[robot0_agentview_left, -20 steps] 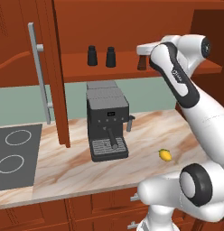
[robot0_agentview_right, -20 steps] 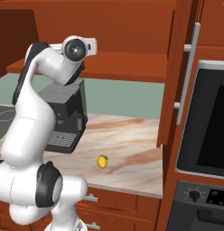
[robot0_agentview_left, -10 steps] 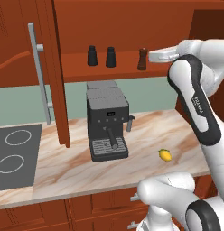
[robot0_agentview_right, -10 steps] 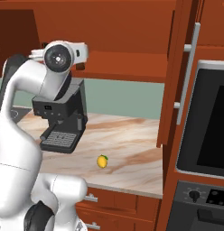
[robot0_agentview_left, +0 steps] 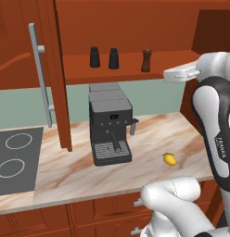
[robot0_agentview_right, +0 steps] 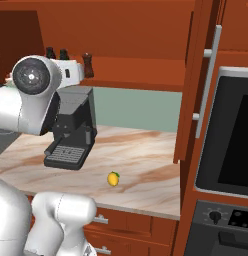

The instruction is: There are various items on the counter. Only move the condiments/shakers into the cabinet.

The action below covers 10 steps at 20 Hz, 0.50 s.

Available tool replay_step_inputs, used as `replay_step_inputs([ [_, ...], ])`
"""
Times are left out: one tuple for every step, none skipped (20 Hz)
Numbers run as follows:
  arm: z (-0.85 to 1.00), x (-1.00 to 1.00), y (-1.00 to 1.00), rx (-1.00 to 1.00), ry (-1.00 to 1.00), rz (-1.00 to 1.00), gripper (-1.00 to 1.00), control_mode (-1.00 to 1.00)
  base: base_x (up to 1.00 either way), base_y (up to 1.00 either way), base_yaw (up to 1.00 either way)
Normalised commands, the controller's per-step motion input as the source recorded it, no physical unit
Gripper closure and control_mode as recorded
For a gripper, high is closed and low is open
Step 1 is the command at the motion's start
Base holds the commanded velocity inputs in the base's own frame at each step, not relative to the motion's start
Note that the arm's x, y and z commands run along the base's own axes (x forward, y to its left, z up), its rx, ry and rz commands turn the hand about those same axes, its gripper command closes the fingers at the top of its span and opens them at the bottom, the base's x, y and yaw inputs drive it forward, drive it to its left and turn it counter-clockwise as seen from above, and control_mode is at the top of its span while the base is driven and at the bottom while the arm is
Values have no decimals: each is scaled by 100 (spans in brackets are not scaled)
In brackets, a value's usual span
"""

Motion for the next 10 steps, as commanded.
replay_step_inputs([
  [-24,-61,0,-13,32,0,-100,-100,0,0,0],
  [-41,-39,0,-16,39,-1,-100,-100,0,0,0],
  [-60,-31,0,-19,39,-2,-100,-100,0,0,0],
  [-72,-24,0,-21,35,-3,-100,-100,0,0,0],
  [-74,-18,0,-20,28,-3,-100,-100,0,0,0],
  [-78,-9,0,-19,27,-5,-100,-100,0,0,0],
  [-82,0,4,-19,27,-6,-100,-100,0,0,0],
  [-89,0,6,-19,29,-6,-100,-100,0,0,0],
  [-91,0,6,-20,29,-6,-100,-100,0,0,0],
  [-89,0,5,-18,26,-6,-100,-100,0,0,0],
])
